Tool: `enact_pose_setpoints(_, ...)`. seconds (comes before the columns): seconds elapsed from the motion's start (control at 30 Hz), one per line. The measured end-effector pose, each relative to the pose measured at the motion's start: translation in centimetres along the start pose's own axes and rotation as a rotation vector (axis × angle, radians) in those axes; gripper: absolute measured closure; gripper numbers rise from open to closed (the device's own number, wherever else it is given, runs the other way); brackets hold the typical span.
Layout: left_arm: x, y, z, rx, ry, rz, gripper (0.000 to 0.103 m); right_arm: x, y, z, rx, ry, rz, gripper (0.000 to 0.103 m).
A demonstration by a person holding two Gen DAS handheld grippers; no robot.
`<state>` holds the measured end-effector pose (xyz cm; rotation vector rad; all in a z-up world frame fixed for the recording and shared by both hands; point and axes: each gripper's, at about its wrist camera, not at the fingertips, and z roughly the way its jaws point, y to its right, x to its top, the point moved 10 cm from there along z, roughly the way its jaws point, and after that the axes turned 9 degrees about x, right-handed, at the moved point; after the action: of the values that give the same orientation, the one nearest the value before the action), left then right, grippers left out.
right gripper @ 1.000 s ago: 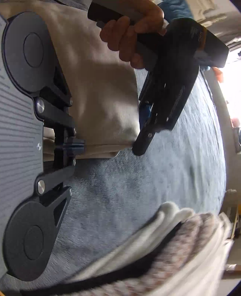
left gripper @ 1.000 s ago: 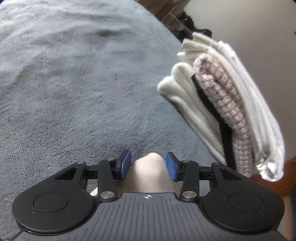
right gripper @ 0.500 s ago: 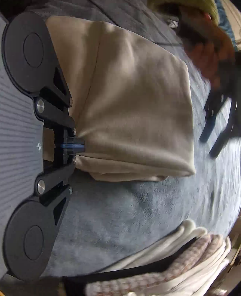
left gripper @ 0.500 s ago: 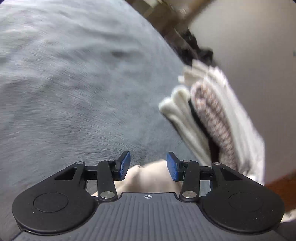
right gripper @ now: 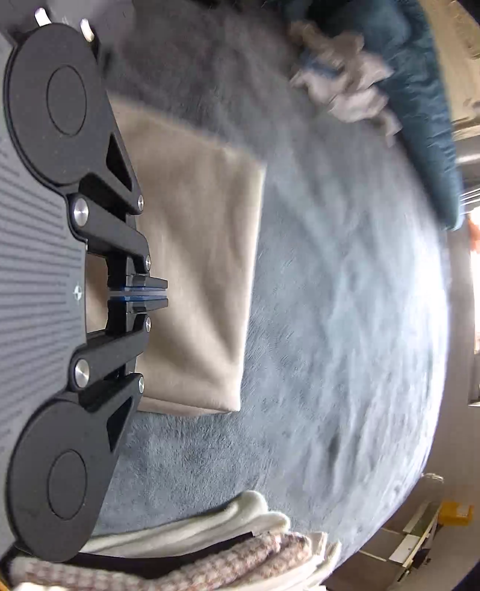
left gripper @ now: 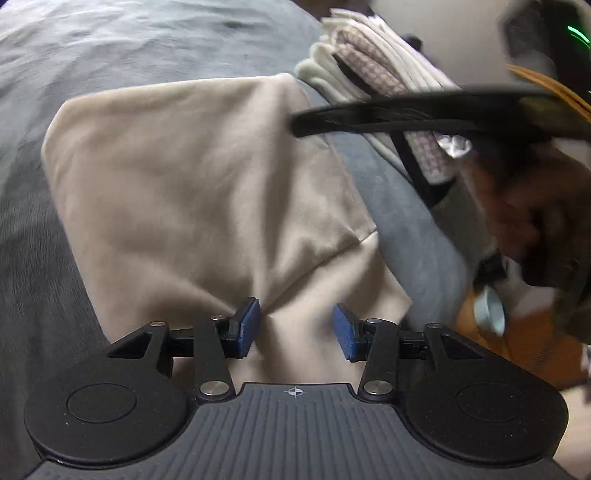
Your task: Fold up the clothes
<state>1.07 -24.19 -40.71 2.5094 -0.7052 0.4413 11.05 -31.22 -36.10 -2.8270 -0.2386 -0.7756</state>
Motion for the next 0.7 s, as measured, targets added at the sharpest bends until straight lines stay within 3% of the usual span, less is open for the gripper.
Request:
enact_pose_setpoints(0.1, -0.1, -0.4, 0.8, 0.012, 0.038, -0.076, 0.056, -2.8, 3.1, 2.8, -0.119, -0.108, -0.012, 0.103)
enact_pose_setpoints(0.23, 0.1, -0.1, 0.7, 0.024, 0.072, -0.095, 0.055, -0.9, 3.0, 0.2, -0.114, -0.128, -0.001, 0.1)
enact_pose_setpoints(0.33, 0.1, -0.3, 0.8, 0.019, 0.087, -0.146, 0.055, 2.7, 0.5, -1.3, -0.04, -0.054, -0.096, 0.1)
enact_pose_setpoints(0.4, 0.1, -0.3, 0.9, 0.021, 0.1, -0.175, 0.055, 4.1, 0.4, 0.2, -0.044, -0.041, -0.132, 0.1)
enact_pose_setpoints(0.53, 0.0, 0.2, 1.1, 0.051, 0.138, -0.236, 0.055, 2.8, 4.3, 4.6, -0.097, -0.155, -0.127, 0.103)
enact_pose_setpoints(0.7, -0.7, 0.0, -1.3, 0.122, 0.189, -0.343, 0.055, 5.5, 1.2, 0.7, -0.023, -0.114, -0.27, 0.098)
